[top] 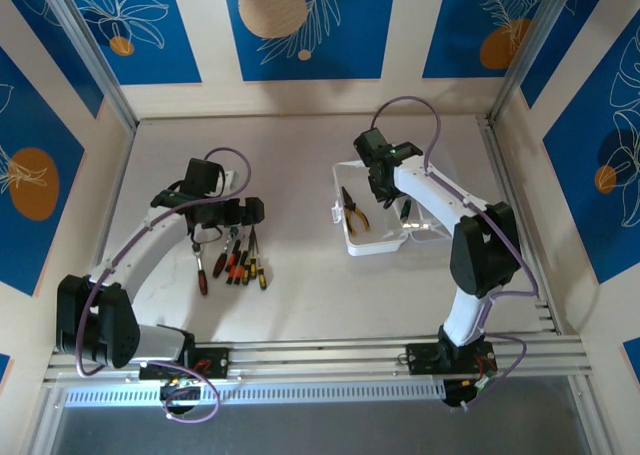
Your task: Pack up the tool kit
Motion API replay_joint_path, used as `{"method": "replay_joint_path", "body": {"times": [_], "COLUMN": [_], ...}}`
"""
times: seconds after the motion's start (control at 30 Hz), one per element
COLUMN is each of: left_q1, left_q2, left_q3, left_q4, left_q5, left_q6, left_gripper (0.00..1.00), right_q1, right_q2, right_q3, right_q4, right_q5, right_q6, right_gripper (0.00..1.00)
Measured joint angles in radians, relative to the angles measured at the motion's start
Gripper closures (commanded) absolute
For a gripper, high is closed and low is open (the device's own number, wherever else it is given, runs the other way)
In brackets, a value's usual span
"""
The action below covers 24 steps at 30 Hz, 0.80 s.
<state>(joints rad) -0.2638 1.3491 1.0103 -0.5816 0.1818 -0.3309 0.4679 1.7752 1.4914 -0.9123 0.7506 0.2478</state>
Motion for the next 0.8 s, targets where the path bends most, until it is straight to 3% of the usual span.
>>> {"method": "replay_joint_path", "body": {"times": [0.1, 0.4, 0.57, 0.8], "left_q1": [0.001, 0.065, 0.072, -0.024], "left_q2": [0.0, 0.0, 0.014, 0.034], "left_q3": [-0.001, -0.119, -0.172, -0.164], "left_q4": [-0.006, -0.014, -0.014, -0.022], "left_q5": [-0.011, -0.112, -0.139, -0.151], "left_q6": [0.0, -0.003, 0.0, 0.018], "left_gripper": [0.0, 0.01, 0.24, 0.33], "right_q1": [0.025, 0.103, 0.124, 0.125], "right_q2": [-0.045, -0.203, -0.209, -0.2], "right_q3": [0.002, -0.022, -0.069, -0.145], "right_q4": [0.003, 0.114, 0.159, 0.183], "right_q5": [-0.062, -0.412, -0.496, -0.546], "right_q6": [-0.011, -0.04, -0.037, -0.009], "right_gripper": [0.0, 0.01, 0.01, 0.01]}}
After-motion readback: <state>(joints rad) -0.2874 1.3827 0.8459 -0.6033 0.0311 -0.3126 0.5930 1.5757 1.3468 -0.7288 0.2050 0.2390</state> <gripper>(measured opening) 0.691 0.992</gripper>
